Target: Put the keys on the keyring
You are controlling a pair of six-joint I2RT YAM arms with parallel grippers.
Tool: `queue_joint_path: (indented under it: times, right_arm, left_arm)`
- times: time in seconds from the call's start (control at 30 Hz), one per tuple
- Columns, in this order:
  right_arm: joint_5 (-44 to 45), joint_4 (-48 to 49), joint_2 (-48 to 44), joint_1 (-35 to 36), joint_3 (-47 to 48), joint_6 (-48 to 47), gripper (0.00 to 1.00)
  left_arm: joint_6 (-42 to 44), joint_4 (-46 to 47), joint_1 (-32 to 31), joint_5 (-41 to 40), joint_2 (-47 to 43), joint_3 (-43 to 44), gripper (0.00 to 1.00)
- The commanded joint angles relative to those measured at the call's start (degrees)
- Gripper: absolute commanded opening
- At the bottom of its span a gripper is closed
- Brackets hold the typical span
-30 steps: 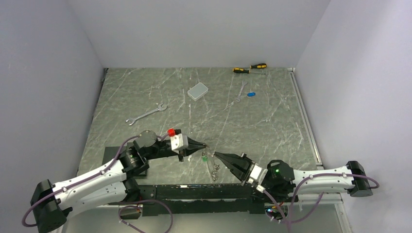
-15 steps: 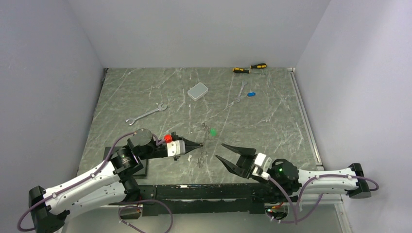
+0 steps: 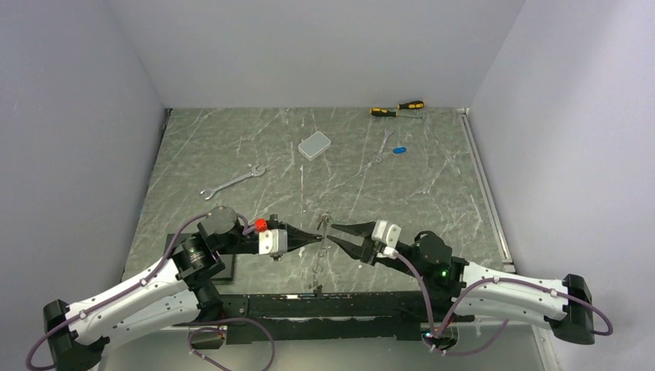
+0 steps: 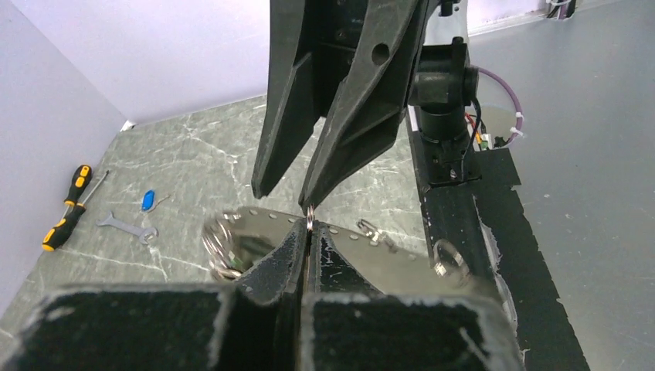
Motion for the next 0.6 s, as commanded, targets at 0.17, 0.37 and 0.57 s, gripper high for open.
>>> queue_joint_path:
  times: [0.17,0.37,0.57]
  right_arm:
    - [-16.6,-1.1,4.4,-3.8,5.5,4.0,0.28]
    - [-16.9,-0.8,5.0,-3.9,6.2,3.3,0.28]
    - [-15.9,-1.8,4.5,-3.9,6.9,2.6,0.27]
  left_arm:
    - [-0.3,1.5,-0.3,2.1,-1.7,2.8,0.00]
    - [0.4,1.2,-0.3,2.2,-1.4,2.9,0.00]
    - [0.6,1.2,-0.3,2.0,-1.6,2.5,0.00]
